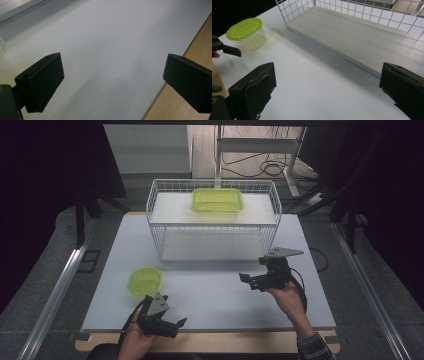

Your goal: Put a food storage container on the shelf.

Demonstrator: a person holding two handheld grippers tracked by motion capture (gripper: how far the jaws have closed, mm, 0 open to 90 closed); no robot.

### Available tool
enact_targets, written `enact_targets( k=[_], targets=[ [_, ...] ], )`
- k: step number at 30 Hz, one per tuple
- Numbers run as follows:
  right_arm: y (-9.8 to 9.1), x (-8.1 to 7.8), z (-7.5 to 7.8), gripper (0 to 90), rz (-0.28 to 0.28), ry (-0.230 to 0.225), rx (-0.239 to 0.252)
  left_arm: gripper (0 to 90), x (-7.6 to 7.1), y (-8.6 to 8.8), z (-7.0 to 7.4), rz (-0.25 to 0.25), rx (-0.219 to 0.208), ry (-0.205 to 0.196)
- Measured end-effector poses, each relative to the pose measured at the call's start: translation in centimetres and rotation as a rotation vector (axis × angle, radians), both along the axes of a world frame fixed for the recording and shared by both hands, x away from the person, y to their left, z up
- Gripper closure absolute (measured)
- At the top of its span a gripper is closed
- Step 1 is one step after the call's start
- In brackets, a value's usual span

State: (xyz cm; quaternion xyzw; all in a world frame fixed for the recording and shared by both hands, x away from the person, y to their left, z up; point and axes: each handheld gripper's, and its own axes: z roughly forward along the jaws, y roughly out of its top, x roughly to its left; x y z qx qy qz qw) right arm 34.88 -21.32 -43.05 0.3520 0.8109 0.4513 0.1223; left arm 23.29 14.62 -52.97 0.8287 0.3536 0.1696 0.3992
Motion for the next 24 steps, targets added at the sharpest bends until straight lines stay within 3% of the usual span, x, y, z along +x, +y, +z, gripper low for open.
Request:
enact_targets(
  k=[19,24],
  targets=[
    [-1.3,-2.8,-2.6,1.1,-0.043,-0.015,-0.012,2.6,0.0,-0.2,0.0,-0.012,0.008,-0.005],
    [-1.5,-3.7,-3.9,1.1,-0.043,0.002,-0.048,2.3,0.0,-0.4,-0.1,-0.02,0.021,-0.011]
  ],
)
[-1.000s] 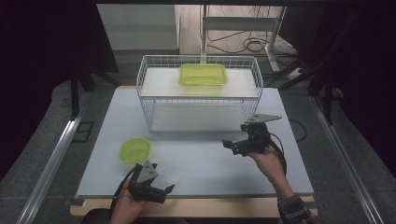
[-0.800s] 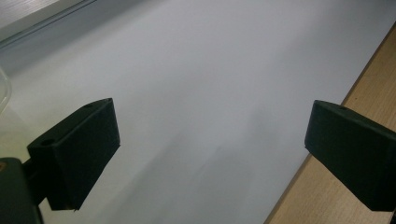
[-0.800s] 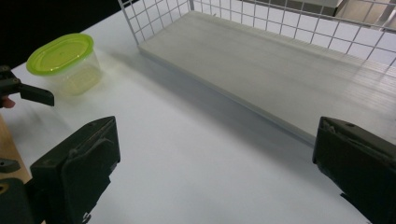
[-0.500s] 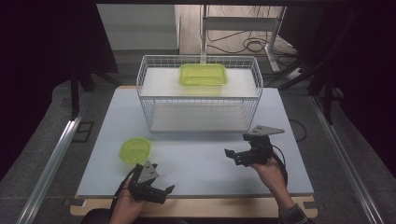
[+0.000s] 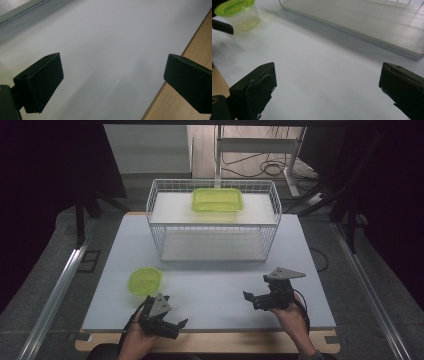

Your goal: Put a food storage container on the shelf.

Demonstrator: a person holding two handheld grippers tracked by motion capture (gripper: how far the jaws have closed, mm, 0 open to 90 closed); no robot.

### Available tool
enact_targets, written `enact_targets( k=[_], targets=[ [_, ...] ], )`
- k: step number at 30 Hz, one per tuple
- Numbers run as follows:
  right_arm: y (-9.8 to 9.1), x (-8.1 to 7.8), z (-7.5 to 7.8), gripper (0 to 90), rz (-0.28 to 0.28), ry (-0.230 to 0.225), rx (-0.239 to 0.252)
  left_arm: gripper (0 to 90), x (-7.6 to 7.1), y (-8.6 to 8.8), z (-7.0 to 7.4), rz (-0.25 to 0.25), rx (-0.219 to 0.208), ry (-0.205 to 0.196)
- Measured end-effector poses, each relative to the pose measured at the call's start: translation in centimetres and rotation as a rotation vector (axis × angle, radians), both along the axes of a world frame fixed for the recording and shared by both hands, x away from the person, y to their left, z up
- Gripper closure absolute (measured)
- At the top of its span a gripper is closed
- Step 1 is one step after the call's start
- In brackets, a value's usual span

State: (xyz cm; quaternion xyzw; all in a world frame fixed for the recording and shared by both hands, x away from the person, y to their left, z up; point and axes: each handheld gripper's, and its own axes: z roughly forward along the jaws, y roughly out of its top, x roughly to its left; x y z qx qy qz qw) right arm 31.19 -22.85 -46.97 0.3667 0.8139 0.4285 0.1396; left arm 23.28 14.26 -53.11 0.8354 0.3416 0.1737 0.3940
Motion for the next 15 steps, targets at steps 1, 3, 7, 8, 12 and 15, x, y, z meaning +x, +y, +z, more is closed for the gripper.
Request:
enact_targets(
  k=[1,3,7,8,12,15],
  targets=[
    [-0.1,-0.1,-0.2,1.1,-0.001,0.002,-0.004,2.3,0.0,0.0,0.0,0.0,0.0,0.0],
    [-0.4,-0.4,-0.4,1.1,-0.005,0.009,-0.007,2.3,0.0,-0.1,0.0,-0.003,0.002,-0.001],
    [-0.8,-0.8,-0.8,1.3,-0.01,0.015,-0.016,1.9,0.0,-0.2,-0.1,-0.007,0.01,-0.001],
    [-1.1,-0.9,-1.1,1.4,-0.014,0.02,-0.021,1.9,0.0,-0.3,-0.2,-0.01,0.015,-0.003],
    [-1.5,-1.1,-1.9,1.9,-0.019,0.042,-0.041,1.5,0.0,-0.4,-0.1,-0.011,0.018,-0.004],
    [-1.6,-1.1,-2.3,2.0,-0.018,0.045,-0.06,1.5,0.1,-0.3,0.0,0.0,0.006,0.013]
  ],
)
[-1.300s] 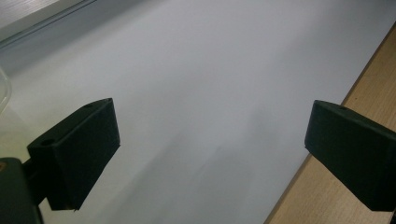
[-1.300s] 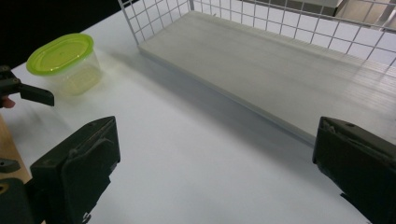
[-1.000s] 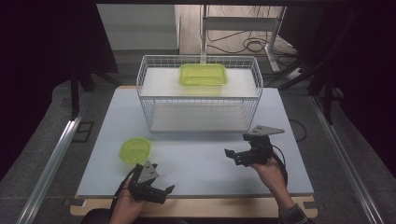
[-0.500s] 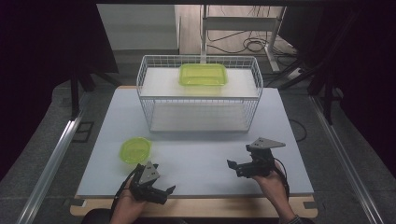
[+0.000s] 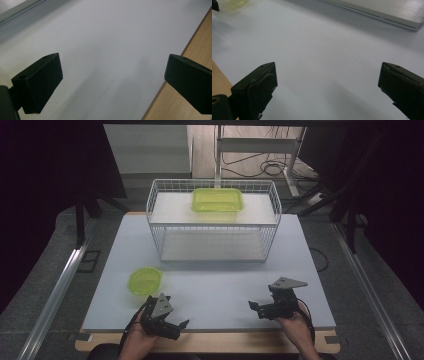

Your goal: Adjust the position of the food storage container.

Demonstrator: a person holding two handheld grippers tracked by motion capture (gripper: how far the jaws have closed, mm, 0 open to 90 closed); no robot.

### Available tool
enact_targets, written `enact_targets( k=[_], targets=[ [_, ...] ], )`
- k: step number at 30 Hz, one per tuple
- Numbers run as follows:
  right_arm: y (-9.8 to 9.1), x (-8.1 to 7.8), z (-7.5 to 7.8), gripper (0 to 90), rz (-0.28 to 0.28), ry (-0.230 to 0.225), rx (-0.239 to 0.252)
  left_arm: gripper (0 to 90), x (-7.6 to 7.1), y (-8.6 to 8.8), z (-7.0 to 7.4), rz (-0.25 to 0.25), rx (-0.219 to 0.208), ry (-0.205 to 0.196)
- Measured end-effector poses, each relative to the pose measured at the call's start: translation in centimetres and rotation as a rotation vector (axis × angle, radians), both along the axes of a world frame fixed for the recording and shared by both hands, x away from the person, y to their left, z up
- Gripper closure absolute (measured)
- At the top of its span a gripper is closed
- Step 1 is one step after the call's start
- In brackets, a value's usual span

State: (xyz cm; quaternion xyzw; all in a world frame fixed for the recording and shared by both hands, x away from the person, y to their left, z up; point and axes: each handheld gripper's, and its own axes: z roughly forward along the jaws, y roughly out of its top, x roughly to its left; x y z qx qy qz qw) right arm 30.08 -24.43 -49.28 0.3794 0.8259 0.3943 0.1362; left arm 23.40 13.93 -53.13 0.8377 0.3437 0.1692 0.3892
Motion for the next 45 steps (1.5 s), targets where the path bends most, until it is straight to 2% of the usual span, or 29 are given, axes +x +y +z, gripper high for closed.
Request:
enact_targets(
  k=[4,9,14,15,16,20,24,25,27,30,33,35,36,37,38,40,41,43,45],
  targets=[
    [0.0,0.1,-0.2,2.1,0.001,0.007,0.002,0.5,0.2,0.1,0.4,0.009,-0.033,0.004],
    [0.1,0.1,-0.3,2.3,0.002,0.018,0.001,0.2,0.8,0.3,1.4,0.015,-0.043,0.012],
    [0.0,0.2,-0.3,2.6,0.001,0.017,0.001,7.7,1.9,1.1,2.6,0.041,-0.046,0.019],
    [-0.1,0.2,-0.4,2.7,-0.002,0.02,0.002,16.2,2.2,1.7,3.2,0.052,-0.06,0.019],
    [-0.1,0.2,-0.4,2.9,-0.003,0.02,0.005,20.7,2.2,1.7,3.2,0.052,-0.06,0.019],
    [-0.2,0.3,-0.5,3.3,-0.004,0.022,0.003,41.1,3.4,3.3,4.4,0.081,-0.033,0.006],
    [-0.1,0.3,-0.5,3.5,-0.001,0.019,0.0,62.5,4.4,4.6,5.0,0.106,-0.027,-0.002],
    [0.0,0.3,-0.5,3.6,0.001,0.016,-0.004,67.8,5.0,5.5,5.3,0.124,-0.027,-0.004],
    [0.0,0.3,-0.5,3.7,0.004,0.015,-0.005,76.7,5.5,6.4,5.5,0.141,-0.04,-0.003],
    [0.0,0.3,-0.6,3.9,0.003,0.016,-0.004,87.3,5.9,7.3,5.6,0.165,-0.037,-0.005],
    [0.0,0.3,-0.7,4.1,0.002,0.018,-0.003,90.0,6.3,8.7,5.6,0.21,-0.05,-0.01],
    [0.0,0.4,-0.9,4.7,0.005,0.02,-0.002,90.0,6.6,10.5,5.5,0.258,-0.072,-0.017],
    [0.0,0.4,-0.9,4.7,0.005,0.02,-0.002,90.0,6.6,10.5,5.5,0.258,-0.072,-0.017],
    [0.2,0.4,-1.1,4.8,0.012,0.032,0.003,90.0,6.7,11.9,5.2,0.299,-0.089,-0.013],
    [0.2,0.4,-1.1,4.8,0.012,0.032,0.003,90.0,6.7,11.9,5.2,0.299,-0.089,-0.013],
    [0.5,0.4,-1.3,4.9,0.021,0.038,-0.002,90.0,6.7,13.2,4.9,0.339,-0.105,-0.012],
    [0.6,0.4,-1.4,4.9,0.029,0.04,-0.006,90.0,6.7,14.3,4.4,0.375,-0.115,-0.014],
    [0.7,0.4,-1.4,4.9,0.032,0.042,-0.007,90.0,6.8,14.8,4.1,0.391,-0.121,-0.011],
    [0.8,0.4,-1.6,4.9,0.04,0.045,-0.01,90.0,6.9,15.9,3.1,0.422,-0.138,0.01]
  ],
)
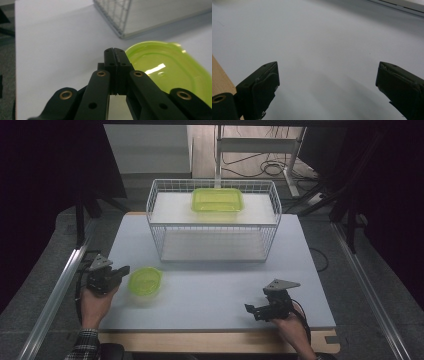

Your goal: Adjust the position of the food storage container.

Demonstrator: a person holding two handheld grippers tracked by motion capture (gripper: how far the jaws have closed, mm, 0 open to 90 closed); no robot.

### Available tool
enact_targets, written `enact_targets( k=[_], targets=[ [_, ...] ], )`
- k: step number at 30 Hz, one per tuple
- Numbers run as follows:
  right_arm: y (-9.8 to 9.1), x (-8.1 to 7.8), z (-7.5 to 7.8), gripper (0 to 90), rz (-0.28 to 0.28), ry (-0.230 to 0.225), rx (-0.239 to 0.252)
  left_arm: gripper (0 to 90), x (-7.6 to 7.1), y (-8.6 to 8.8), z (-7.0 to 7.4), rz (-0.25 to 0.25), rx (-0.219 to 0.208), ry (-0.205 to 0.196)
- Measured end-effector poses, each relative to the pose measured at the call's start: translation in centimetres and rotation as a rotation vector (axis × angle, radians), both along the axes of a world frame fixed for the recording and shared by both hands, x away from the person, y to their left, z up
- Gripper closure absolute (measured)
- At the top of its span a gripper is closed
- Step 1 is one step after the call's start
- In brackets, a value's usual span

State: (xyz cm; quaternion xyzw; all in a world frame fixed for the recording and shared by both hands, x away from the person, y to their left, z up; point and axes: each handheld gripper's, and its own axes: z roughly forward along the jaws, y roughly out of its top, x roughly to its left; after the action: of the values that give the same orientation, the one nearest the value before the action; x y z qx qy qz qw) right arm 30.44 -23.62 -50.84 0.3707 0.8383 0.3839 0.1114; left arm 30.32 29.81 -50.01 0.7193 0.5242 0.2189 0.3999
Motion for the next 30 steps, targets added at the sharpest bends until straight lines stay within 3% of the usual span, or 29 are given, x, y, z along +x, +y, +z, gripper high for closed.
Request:
enact_targets(
  k=[9,10,20,30],
  targets=[
    [0.1,0.1,-0.3,5.4,0.012,0.009,-0.009,90.0,1.1,-0.7,-1.1,0.0,0.029,0.022],
    [0.1,0.1,-0.3,5.3,0.014,0.009,-0.009,90.0,1.2,-1.0,-1.3,-0.003,0.051,0.029],
    [0.3,0.1,-0.4,5.5,0.021,0.014,-0.025,90.0,0.7,-2.6,-1.4,-0.016,0.053,0.031],
    [0.3,0.1,-0.4,5.5,0.027,0.014,-0.029,90.0,-0.3,-7.1,-0.9,-0.09,0.091,0.029]
  ],
)
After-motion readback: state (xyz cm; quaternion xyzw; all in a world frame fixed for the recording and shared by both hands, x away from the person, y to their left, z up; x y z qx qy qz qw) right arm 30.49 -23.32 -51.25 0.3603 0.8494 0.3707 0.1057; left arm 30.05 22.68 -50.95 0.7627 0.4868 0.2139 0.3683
